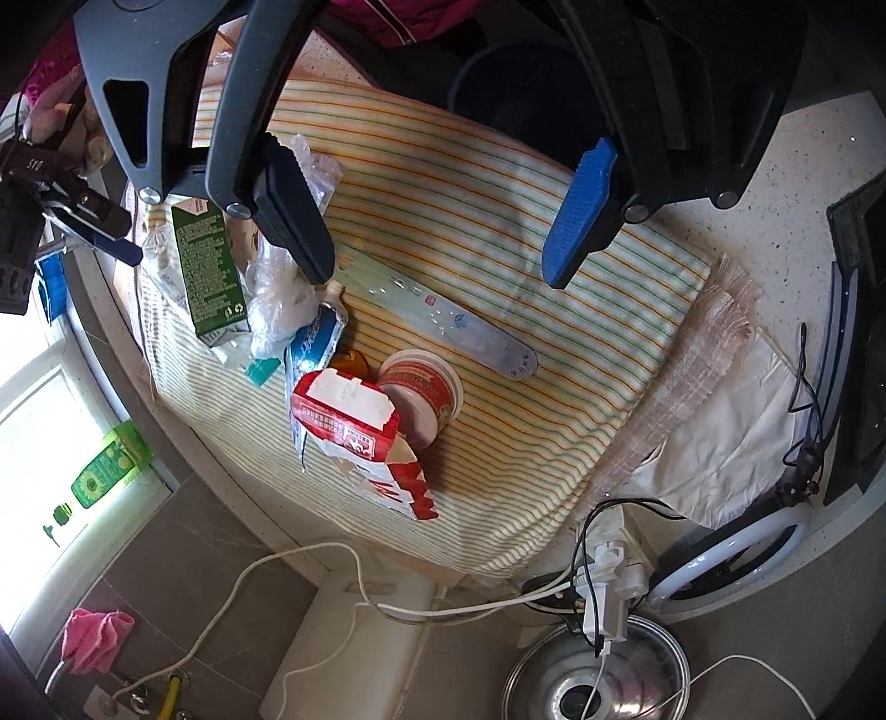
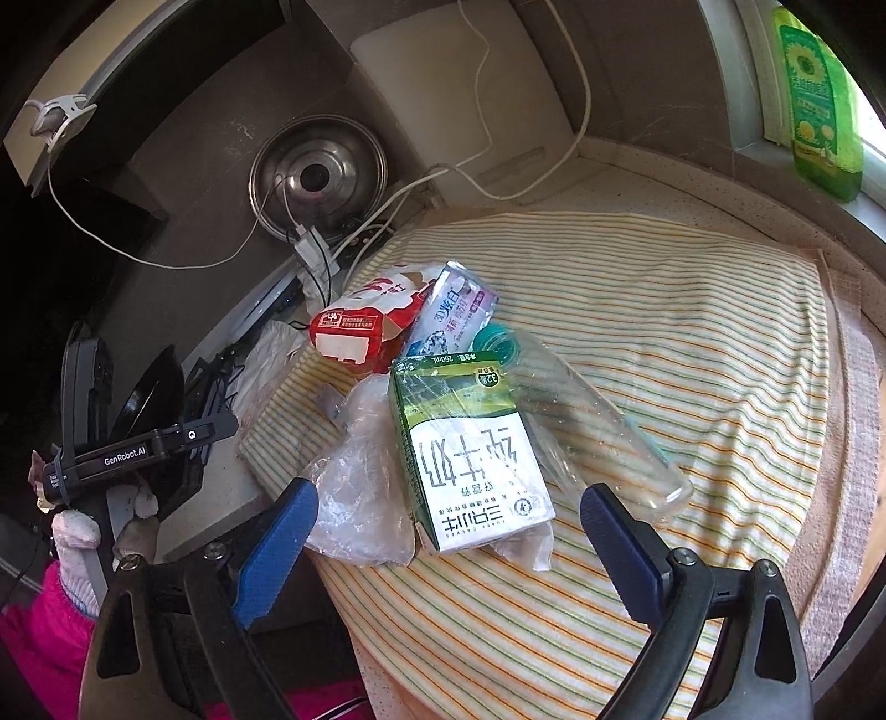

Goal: Collect trash
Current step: 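Grasp the red-and-white wrapper with the left tool while the right tool grasps the green milk carton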

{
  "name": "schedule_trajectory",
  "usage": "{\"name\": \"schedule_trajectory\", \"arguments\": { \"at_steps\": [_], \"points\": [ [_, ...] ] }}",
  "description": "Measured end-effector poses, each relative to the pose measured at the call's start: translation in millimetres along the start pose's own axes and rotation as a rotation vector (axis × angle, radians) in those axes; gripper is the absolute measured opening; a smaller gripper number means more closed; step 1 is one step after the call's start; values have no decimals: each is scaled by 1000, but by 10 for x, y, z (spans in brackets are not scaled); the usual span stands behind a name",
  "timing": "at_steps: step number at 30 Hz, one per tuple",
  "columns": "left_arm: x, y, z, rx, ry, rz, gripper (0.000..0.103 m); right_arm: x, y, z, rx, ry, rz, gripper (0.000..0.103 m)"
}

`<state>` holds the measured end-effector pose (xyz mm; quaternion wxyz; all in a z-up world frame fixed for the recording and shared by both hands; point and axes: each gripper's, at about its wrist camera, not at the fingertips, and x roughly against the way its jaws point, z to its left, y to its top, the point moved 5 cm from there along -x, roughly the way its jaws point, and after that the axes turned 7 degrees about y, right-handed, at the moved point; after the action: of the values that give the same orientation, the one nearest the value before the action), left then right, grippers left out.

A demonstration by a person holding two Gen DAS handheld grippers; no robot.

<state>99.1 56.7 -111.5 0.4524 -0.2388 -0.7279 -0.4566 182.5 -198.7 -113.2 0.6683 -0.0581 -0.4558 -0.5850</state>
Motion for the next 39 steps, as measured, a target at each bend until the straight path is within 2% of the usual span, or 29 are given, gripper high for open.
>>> {"name": "schedule_trajectory", "arguments": {
  "at_steps": [7, 16, 22, 25, 32, 33, 37, 38, 39],
  "points": [
    [-142, 481, -59, 22, -52, 13, 80, -285, 56, -75, 2, 35, 68, 97],
    [-671, 1018, -258, 19, -72, 124, 81, -480, 111, -108, 24, 43, 115, 97],
    [-1082, 1170, -286, 57, -76, 205, 81, -593, 150, -95, 45, 40, 139, 97],
    [-1239, 1215, -316, 76, -104, 238, 81, -635, 164, -79, 64, 31, 151, 97],
    [-1407, 1281, -414, 83, -119, 254, 81, -739, 220, -83, 90, 11, 167, 97],
    [-1431, 1292, -424, 85, -119, 257, 79, -754, 228, -86, 93, 7, 170, 97],
    [-1454, 1311, -448, 105, -144, 263, 63, -807, 242, -75, 111, -7, 182, 96],
    [-1454, 1320, -450, 110, -150, 262, 56, -809, 242, -80, 112, -10, 183, 89],
    [-1453, 1327, -450, 116, -153, 262, 54, -810, 246, -88, 112, -14, 186, 82]
  ]
}}
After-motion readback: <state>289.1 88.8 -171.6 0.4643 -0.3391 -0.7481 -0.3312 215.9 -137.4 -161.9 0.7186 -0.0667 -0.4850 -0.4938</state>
